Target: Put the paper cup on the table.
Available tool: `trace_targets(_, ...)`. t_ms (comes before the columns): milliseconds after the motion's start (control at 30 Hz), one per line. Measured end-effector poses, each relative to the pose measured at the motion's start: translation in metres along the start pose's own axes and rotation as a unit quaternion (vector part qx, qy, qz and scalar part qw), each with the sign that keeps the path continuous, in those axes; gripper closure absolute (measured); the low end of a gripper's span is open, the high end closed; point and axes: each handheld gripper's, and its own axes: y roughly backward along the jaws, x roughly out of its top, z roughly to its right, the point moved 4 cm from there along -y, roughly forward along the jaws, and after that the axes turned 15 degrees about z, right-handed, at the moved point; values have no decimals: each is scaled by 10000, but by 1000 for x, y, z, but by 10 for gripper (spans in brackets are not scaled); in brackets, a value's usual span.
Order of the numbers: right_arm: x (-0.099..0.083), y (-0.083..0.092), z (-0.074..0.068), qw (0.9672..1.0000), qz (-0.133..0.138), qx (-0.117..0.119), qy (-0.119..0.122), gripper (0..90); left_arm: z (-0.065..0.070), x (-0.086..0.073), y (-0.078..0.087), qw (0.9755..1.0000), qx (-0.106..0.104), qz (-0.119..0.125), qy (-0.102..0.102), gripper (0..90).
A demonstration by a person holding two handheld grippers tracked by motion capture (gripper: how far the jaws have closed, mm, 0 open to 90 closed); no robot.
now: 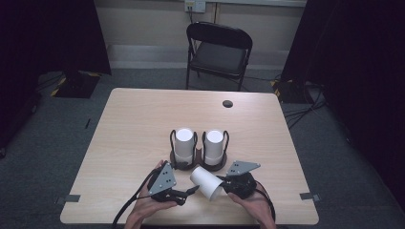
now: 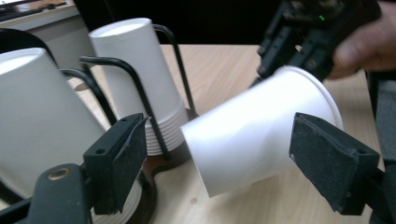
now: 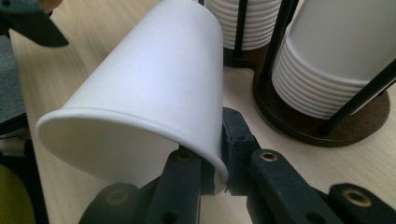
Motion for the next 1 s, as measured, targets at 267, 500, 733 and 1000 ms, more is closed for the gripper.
trace_targets(267,3,-1,-1,9988,-377,300,88,850,16,-10,-6,9982,-475,-250,-263,188)
trace_targets(500,3,-2,-3,9962,-652,542,181,850,28,-14,-14,9946,-585,-509,-688,184)
trace_targets(733,7,-2,-3,9952,-752,579,222,851,35,-14,-21,9910,-595,-615,-1031,156)
trace_targets(1000,8,1,3,9966,-658,495,93,858,43,-15,-32,9874,-593,-640,-1322,156)
